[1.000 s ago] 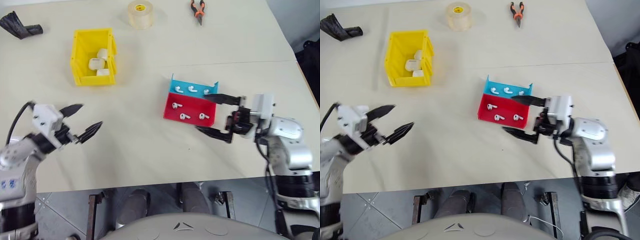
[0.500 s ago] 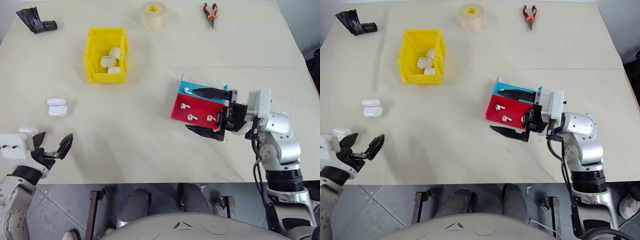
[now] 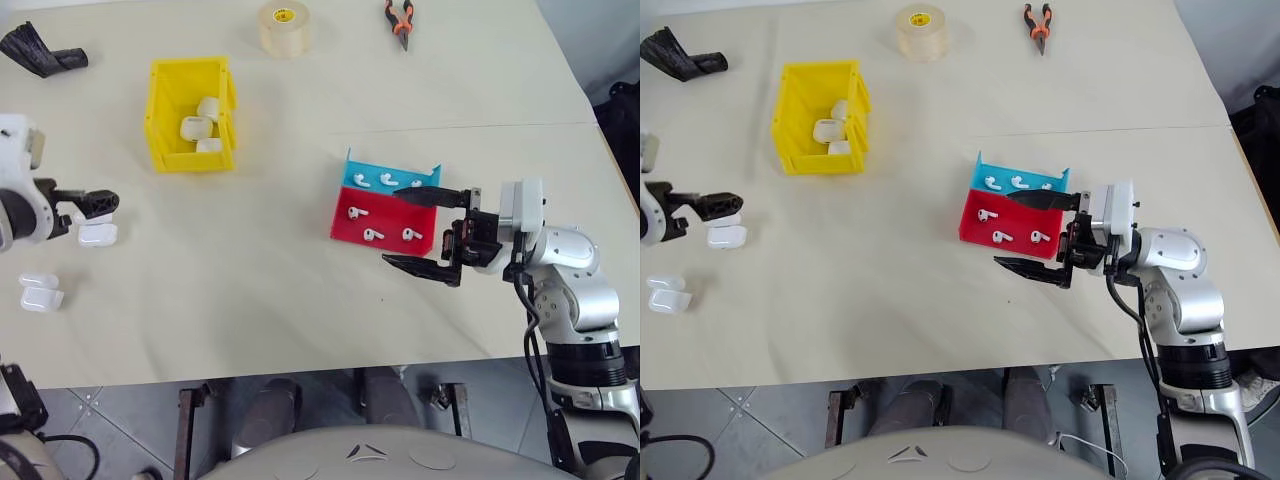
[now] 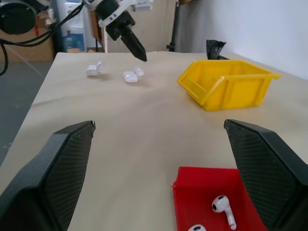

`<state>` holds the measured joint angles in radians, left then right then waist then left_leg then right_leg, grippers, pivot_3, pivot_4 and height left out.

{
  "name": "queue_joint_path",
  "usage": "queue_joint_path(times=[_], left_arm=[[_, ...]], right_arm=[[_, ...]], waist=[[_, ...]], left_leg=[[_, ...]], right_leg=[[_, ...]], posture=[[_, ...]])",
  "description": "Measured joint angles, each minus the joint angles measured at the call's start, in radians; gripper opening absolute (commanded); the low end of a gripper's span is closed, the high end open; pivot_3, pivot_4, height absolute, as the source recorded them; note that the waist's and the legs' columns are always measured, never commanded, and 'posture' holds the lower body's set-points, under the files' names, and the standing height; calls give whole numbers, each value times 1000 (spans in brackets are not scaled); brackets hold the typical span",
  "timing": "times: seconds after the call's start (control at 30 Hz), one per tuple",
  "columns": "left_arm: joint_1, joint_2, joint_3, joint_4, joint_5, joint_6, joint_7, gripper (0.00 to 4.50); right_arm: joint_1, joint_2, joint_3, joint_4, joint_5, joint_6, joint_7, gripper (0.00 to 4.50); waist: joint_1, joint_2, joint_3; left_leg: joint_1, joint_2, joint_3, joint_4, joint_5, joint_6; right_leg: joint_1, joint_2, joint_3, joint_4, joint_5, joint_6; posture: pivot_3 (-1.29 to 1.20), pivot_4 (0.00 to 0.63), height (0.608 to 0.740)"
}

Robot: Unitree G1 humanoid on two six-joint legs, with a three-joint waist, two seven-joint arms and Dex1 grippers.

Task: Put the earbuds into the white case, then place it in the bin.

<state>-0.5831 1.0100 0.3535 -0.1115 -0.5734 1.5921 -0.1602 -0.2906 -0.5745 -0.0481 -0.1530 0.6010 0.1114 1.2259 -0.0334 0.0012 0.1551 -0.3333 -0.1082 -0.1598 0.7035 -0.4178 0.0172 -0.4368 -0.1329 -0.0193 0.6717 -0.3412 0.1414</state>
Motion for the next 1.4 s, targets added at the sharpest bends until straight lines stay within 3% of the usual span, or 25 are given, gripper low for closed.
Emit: queue_joint_path(times=[0.27,0.67,1.17,1.4], left_arm=[[-11,25,-107,91,89,4,-10,4460],[-1,-97,-13,170,167,12,-12,4460],[25,-93,-19,205,228,-2,-51,4460],[29,-126,10,206,232,-19,-64,2723]], right_arm=[[52,10,0,-40,-4,-5,-38,4500],[87,22,0,-55,-9,-29,-62,4500],[110,23,0,-79,-10,-42,-86,4500],[111,23,0,-81,-9,-42,-94,4500]], waist=[[2,0,0],[10,-1,0],[8,-1,0],[8,-1,0]], left_leg=[[-2,-1,0,5,-1,1],[-2,-2,-1,9,-2,3],[-2,-2,-2,9,-2,3],[-2,-2,-1,10,-2,3]], right_leg=[[-9,0,3,7,1,-1],[-8,1,4,8,3,-1],[-9,1,4,9,3,-1],[-9,0,4,9,3,-1]], posture=[[0,150,740],[0,150,740],[0,150,740],[0,150,740]])
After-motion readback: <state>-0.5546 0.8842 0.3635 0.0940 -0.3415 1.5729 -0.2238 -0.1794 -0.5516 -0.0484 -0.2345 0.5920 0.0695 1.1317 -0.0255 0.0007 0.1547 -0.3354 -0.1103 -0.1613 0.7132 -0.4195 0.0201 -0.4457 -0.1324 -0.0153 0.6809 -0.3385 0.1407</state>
